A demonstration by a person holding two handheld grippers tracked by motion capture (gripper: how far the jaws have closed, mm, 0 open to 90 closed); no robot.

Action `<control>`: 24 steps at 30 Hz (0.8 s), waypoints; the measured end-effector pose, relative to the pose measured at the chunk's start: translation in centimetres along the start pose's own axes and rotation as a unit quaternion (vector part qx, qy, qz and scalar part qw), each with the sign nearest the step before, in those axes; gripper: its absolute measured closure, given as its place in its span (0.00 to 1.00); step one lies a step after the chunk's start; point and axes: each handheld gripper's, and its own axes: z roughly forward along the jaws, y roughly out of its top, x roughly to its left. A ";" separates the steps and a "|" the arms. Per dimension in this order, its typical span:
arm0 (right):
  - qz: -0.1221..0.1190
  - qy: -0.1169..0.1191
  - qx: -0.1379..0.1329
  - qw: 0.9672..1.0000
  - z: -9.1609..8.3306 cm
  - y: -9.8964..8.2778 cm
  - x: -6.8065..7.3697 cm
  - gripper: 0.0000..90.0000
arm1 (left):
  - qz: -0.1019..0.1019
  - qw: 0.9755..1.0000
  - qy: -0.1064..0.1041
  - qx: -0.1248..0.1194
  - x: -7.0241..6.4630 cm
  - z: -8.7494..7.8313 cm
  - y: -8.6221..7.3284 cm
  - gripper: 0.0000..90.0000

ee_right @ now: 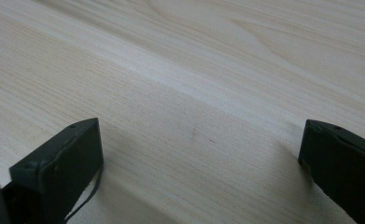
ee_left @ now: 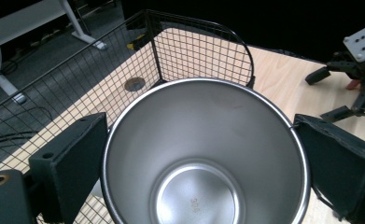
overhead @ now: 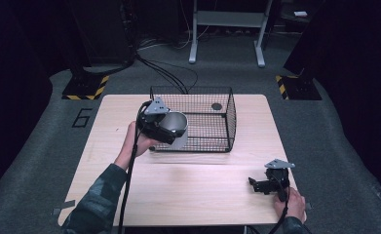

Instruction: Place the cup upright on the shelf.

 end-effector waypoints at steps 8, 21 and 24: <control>0.000 0.000 0.000 1.000 0.0 0.0 0.0 0.00 | -0.004 1.000 0.016 -0.005 0.8 0.7 0.7 0.07; 0.000 0.000 0.000 1.000 0.0 0.0 0.0 0.00 | -0.013 0.999 0.034 -0.006 2.3 1.6 1.2 0.07; 0.000 0.000 0.000 1.000 0.0 0.0 0.0 0.00 | -0.016 0.999 0.037 -0.008 2.4 1.7 1.3 0.07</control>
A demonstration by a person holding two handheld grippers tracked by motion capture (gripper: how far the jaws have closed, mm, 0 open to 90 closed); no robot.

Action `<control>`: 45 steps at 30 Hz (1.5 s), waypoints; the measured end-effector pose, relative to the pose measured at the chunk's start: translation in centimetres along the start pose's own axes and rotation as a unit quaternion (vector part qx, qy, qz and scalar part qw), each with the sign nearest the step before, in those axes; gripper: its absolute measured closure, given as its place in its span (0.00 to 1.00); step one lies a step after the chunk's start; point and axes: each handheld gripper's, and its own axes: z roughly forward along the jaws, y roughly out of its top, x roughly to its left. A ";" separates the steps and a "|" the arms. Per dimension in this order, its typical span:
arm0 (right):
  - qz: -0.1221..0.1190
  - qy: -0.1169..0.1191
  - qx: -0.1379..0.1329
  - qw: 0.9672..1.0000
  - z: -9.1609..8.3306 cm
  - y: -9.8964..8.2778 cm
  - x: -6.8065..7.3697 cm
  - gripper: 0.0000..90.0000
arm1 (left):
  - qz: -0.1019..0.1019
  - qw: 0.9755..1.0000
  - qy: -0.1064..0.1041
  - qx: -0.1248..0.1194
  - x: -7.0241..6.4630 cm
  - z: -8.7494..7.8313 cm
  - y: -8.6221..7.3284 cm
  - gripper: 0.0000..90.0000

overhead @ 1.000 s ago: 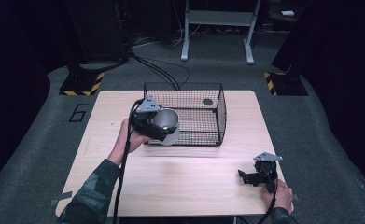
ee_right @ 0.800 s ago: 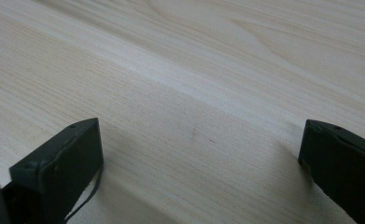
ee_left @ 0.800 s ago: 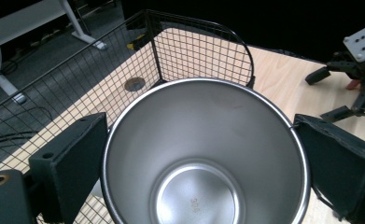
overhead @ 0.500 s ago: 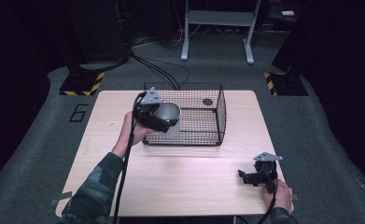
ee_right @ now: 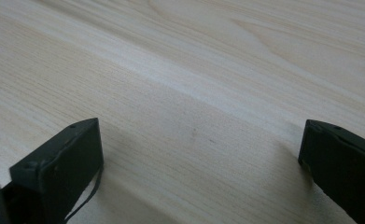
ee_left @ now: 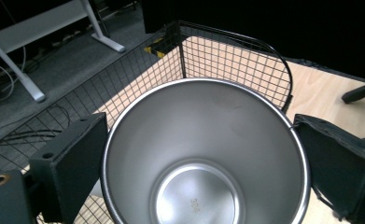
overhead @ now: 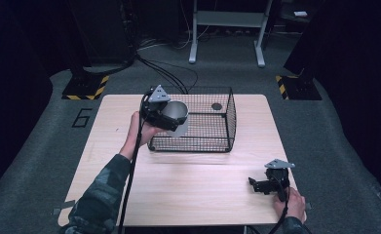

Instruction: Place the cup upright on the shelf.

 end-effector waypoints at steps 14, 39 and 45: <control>-0.002 0.001 0.000 1.000 0.0 0.0 0.0 0.00 | -0.005 1.000 0.005 0.010 1.9 1.8 1.0 0.07; -0.002 0.001 -0.001 1.000 0.0 0.0 0.0 0.00 | -0.037 0.998 0.039 0.035 1.9 8.6 0.2 0.07; -0.003 0.001 -0.001 1.000 0.0 0.0 -0.1 0.00 | -0.059 0.997 0.039 0.043 2.4 10.0 -0.4 0.07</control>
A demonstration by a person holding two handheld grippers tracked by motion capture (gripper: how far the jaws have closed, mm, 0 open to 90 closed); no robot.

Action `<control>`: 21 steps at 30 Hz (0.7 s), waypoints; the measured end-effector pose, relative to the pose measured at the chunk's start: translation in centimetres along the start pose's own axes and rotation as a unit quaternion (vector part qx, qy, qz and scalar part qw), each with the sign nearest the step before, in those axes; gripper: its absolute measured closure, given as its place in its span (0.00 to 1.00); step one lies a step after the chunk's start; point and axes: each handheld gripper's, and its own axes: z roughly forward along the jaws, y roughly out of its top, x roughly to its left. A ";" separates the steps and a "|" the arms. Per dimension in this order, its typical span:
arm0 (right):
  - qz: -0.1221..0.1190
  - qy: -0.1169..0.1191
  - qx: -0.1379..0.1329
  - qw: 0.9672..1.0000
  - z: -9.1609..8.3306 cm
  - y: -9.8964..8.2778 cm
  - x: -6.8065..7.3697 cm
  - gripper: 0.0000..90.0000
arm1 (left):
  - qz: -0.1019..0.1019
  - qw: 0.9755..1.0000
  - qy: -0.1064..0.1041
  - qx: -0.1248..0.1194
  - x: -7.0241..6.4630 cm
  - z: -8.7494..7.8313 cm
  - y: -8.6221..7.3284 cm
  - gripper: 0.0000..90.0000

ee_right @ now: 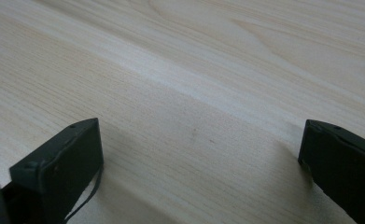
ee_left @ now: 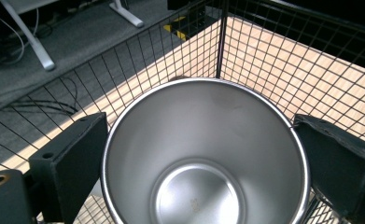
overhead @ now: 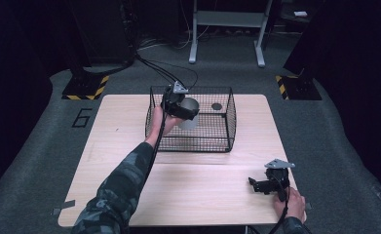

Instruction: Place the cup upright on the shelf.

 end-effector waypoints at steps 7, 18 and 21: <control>0.000 0.000 0.000 1.000 0.0 0.0 0.0 0.00 | -0.003 1.000 0.001 0.014 0.2 1.1 -0.4 0.07; 0.000 0.000 0.000 1.000 0.0 0.0 0.0 0.00 | -0.006 0.999 -0.005 0.044 0.0 2.6 -1.0 0.07; 0.000 0.000 0.000 1.000 0.0 0.0 0.0 0.00 | -0.009 0.999 -0.005 0.051 0.0 2.9 -1.2 0.07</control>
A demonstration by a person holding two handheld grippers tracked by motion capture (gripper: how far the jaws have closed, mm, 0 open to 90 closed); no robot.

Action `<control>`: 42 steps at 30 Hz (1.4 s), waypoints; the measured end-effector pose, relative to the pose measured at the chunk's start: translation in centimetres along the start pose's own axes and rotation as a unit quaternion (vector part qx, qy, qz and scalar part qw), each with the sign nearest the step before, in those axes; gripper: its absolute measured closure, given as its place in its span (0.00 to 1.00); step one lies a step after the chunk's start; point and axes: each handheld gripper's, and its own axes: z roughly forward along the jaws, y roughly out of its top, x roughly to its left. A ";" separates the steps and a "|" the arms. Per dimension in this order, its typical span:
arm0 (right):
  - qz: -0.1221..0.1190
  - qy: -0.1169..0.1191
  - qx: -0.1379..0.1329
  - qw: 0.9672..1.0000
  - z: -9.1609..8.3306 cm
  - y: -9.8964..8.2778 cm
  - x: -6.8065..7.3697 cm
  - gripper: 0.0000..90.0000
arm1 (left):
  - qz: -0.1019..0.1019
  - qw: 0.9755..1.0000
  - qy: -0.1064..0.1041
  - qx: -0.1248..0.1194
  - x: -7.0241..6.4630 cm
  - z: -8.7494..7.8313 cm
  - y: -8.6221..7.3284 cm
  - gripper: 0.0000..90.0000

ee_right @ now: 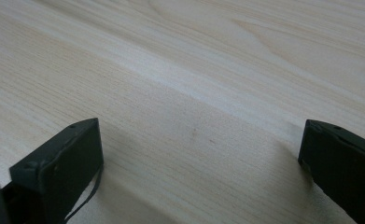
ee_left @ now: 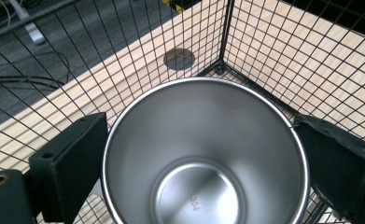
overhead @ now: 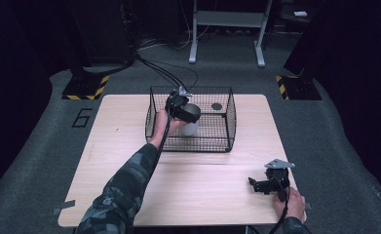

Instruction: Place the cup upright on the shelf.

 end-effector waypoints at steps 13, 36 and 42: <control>0.000 0.000 0.000 1.000 0.0 0.0 0.0 0.00 | -0.005 1.000 0.003 0.024 -0.4 1.2 -0.8 0.07; 0.001 0.000 0.000 1.000 0.0 0.0 0.0 0.00 | -0.017 0.999 -0.004 0.046 -0.8 1.1 -1.7 0.06; 0.000 0.000 0.000 1.000 0.0 0.0 0.0 0.00 | -0.013 0.999 -0.018 0.035 -1.1 0.1 -1.6 0.00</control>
